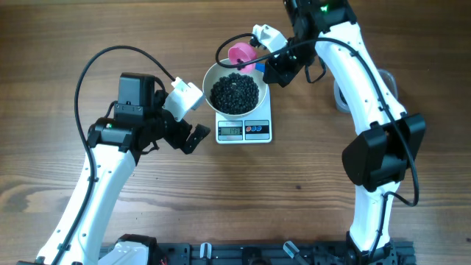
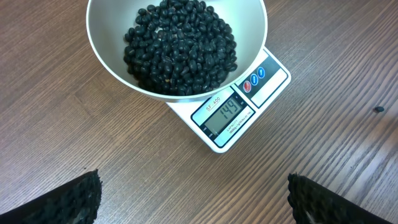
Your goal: Scoop item into bowl and weigh 150g on scale
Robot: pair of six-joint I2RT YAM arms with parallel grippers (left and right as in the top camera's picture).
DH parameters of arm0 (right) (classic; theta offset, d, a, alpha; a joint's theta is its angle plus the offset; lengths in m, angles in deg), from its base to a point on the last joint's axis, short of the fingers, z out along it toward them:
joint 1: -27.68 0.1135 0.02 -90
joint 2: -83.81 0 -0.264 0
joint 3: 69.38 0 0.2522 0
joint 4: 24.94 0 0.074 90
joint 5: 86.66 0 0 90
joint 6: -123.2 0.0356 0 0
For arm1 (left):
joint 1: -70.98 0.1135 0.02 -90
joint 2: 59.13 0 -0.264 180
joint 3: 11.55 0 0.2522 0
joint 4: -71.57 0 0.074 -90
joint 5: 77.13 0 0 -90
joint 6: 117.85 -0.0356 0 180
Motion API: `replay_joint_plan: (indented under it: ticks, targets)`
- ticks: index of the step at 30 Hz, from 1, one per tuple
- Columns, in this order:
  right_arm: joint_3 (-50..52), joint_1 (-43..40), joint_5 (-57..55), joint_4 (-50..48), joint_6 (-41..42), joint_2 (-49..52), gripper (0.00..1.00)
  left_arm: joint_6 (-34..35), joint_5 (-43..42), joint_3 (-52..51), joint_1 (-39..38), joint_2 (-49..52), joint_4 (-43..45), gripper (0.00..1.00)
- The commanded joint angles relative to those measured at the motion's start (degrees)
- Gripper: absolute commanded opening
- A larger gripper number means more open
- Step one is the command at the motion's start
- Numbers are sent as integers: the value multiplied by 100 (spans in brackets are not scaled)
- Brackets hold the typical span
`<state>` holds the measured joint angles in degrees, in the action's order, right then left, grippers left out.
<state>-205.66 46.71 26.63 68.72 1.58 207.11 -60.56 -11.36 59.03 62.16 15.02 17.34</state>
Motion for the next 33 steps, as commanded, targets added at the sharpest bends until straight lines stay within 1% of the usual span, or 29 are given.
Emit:
replay_joint_plan:
  ticks: [1,15,20,33]
  targets:
    - [-177,160,-330,-17,-96,-214,4,17,-33,-35,31,-20,15,100]
    - [-177,188,-382,-85,35,-214,4,17,-33,-35,31,-20,15,100]
    - [-177,306,-813,-109,164,-214,4,17,-33,-37,31,-20,15,100]
    - [-177,352,-916,-146,164,-214,4,17,-31,-37,31,-20,15,100]
